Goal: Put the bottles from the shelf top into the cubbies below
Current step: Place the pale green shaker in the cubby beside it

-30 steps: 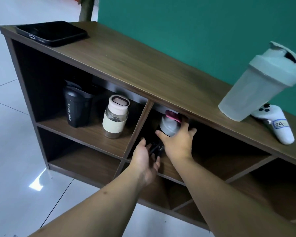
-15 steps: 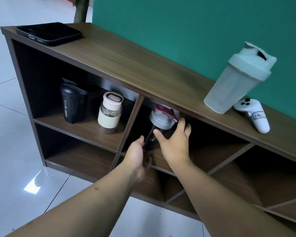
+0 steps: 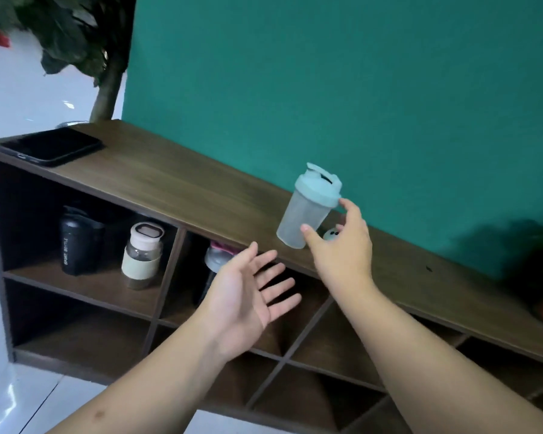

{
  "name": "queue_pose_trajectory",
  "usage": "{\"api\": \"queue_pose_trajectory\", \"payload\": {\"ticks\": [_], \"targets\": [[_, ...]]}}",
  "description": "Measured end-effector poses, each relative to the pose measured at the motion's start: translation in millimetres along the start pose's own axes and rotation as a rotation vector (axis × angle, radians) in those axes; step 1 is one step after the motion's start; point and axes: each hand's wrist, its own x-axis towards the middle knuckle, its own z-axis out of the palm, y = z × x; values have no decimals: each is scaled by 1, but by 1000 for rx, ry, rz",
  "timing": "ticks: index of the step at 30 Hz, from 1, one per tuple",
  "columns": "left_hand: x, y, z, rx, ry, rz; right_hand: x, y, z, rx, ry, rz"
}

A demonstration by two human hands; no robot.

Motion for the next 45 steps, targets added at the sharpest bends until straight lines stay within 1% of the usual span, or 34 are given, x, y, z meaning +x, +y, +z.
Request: {"api": "queue_pose_trajectory", "payload": {"ticks": [2, 5, 9, 13, 17, 20, 23, 26, 29, 33, 37, 41, 45], "targets": [[7, 4, 6, -88, -26, 13, 26, -4, -4, -32, -15, 15], [25, 1, 5, -156, -15, 6, 58, -6, 5, -28, -42, 26], [47, -1, 1, -144, 22, -24, 88, -2, 29, -19, -79, 41], [58, 8, 2, -102, 24, -34, 95, 4, 51, 47, -2, 16], [50, 14, 6, -69, 41, -46, 70, -6, 45, 107, 57, -30], [34, 14, 5, -76, 48, -61, 38, -22, 28, 107, 51, -76], [14, 10, 1, -121, 55, -51, 4, -32, 8, 115, 55, -70], [-7, 0, -2, -147, 110, -50, -31, -32, -7, 125, 46, -33], [-21, -16, -14, -110, 199, -115, -71, -21, -9, 122, 10, -13], [-20, -38, -44, -124, 334, -198, -116, 8, 8, 88, -57, 45], [-11, -50, -66, -150, 447, -190, -136, 38, 36, 41, -108, 142], [18, -59, -90, 0, 460, -213, -130, 68, 67, 31, -149, 163], [54, -48, -106, 66, 469, -178, -105, 90, 95, 45, -168, 167]]}}
